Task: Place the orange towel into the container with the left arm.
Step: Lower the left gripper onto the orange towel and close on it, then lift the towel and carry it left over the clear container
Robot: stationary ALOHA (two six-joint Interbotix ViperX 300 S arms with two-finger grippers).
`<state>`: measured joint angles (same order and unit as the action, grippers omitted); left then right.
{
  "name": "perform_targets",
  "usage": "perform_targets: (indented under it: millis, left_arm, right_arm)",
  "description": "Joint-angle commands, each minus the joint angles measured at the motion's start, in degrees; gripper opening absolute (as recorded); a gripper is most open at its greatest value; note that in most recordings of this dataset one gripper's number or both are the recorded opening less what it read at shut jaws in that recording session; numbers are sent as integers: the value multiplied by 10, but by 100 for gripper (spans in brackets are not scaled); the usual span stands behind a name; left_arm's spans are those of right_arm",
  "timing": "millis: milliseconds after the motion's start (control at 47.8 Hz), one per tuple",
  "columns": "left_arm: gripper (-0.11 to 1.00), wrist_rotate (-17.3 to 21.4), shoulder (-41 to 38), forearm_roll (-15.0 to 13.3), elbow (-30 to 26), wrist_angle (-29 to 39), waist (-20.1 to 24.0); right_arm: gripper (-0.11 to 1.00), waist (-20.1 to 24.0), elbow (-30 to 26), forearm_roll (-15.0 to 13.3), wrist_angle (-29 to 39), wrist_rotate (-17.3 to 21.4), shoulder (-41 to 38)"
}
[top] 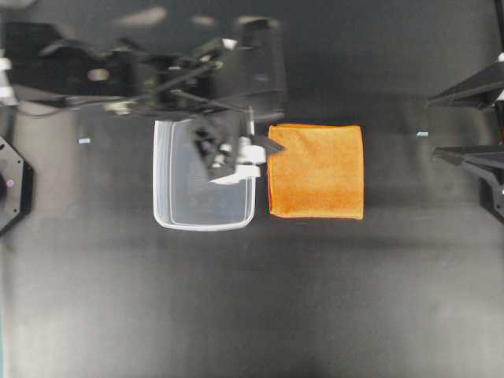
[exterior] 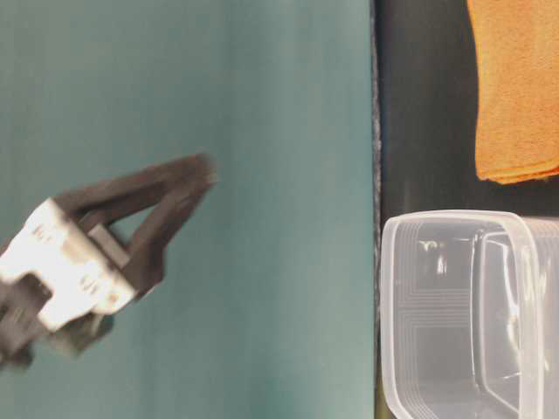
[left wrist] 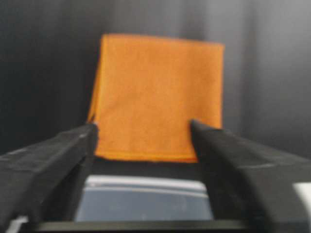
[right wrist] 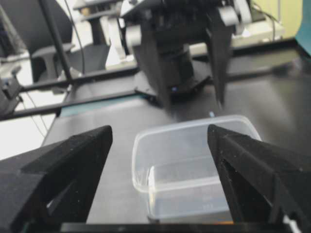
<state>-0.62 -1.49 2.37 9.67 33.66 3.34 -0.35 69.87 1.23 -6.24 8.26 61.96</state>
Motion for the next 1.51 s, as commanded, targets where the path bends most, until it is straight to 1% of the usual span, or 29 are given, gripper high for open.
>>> perform_targets:
  millis: [0,63,188,251,418,565,732,900,1151,1214,1276,1339,1360,1402,1486]
  left_arm:
    - [85,18,-48,3,-65,33,2]
    - [90,38,-81,3,-90,47,2]
    - [87,90,-147,3,-133,80,1]
    - [87,101,-178,3,-155,92,-2]
    - [89,105,-260,3,-212,105,-5]
    - [89,106,-309,2,-239,105,-4]
    - [89,106,-337,2,-245,106,-8]
    - [89,107,-350,3,-233,111,-11]
    - [86,111,-352,3,-221,114,-11]
    - [81,113,-351,3,-221,119,-12]
    - [69,114,-350,2,-221,123,-13]
    - [54,115,-347,3,-221,125,-13]
    - [46,115,-345,3,-222,125,-13]
    - [34,115,-339,3,-225,126,-13]
    - [14,115,-320,3,-230,126,-13]
  right_arm:
    - [77,4,-6,2,-10,-1,11]
    - [77,4,-4,2,-11,-1,21]
    - [77,4,0,1,-13,-4,35]
    - [77,4,1,2,-19,-4,36]
    - [77,4,4,2,-50,-4,35]
    - [77,4,4,2,-54,-4,35]
    - [77,4,11,2,-54,-1,36]
    - [77,4,18,2,-56,-2,36]
    - [76,4,20,2,-56,-4,36]
    - [76,4,20,2,-56,-4,36]
    - [76,4,20,1,-56,-5,37]
    - [76,4,20,2,-54,-5,38]
    - [76,4,20,2,-54,-5,39]
    - [76,4,20,1,-53,-5,40]
    - [76,4,21,1,-49,-6,47]
